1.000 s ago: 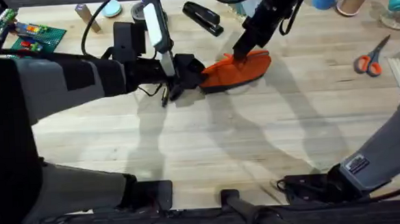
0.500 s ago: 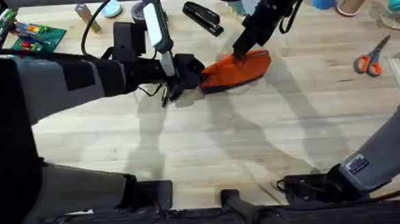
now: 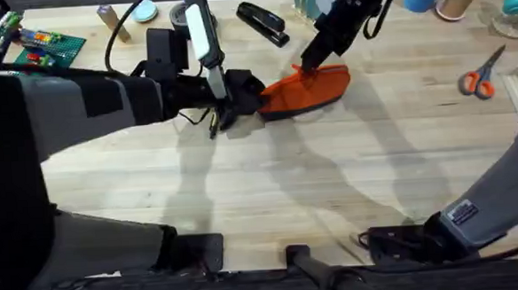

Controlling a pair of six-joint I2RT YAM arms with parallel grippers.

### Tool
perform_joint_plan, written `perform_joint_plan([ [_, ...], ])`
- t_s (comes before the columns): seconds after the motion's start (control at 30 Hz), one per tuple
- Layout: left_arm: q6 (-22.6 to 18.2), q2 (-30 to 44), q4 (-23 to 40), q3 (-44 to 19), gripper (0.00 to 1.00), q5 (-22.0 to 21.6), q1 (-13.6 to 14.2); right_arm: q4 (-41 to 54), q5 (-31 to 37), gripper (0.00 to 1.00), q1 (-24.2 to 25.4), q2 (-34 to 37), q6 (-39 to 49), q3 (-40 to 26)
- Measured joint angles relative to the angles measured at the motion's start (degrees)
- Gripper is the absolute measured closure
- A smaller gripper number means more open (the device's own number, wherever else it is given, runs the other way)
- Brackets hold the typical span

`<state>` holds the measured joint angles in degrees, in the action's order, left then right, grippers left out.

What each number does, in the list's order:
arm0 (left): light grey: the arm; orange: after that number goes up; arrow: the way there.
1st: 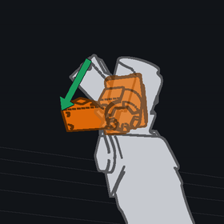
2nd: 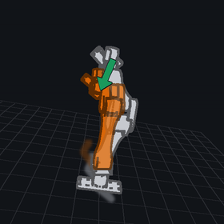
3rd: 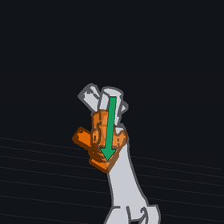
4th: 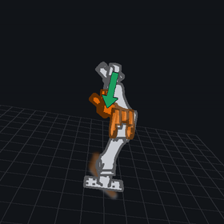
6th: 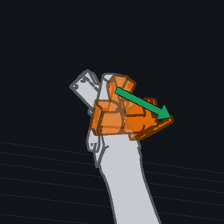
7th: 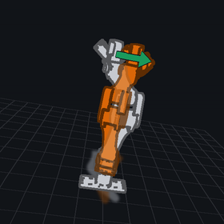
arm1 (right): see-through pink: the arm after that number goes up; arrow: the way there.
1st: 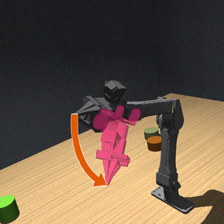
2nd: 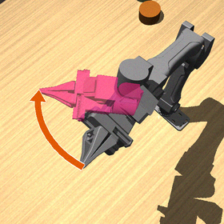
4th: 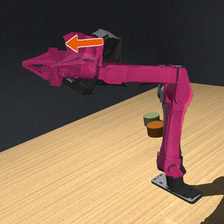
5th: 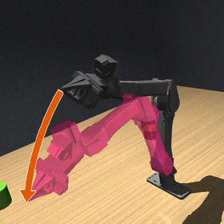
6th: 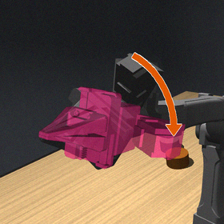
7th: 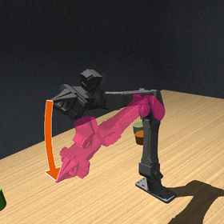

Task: Unzip the bag, pick up the pens from the table one at a time and place them inside, then zip the bag closed.

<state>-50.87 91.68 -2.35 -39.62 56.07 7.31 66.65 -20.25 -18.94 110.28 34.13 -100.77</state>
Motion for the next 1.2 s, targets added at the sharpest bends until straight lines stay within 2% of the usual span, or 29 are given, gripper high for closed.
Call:
perform_joint_plan([
  [0.53, 0.0, -0.02, 0.0, 0.0, 0.959, 0.0, 0.0, -0.61, -3.76, 0.971, -0.24, -0.02, 0.46, 0.0],
  [1.2, -0.02, -0.02, 0.02, 0.0, 0.959, 0.09, 0.0, -4.14, -5.2, 0.971, -9.2, 0.0, 0.66, 0.0],
])
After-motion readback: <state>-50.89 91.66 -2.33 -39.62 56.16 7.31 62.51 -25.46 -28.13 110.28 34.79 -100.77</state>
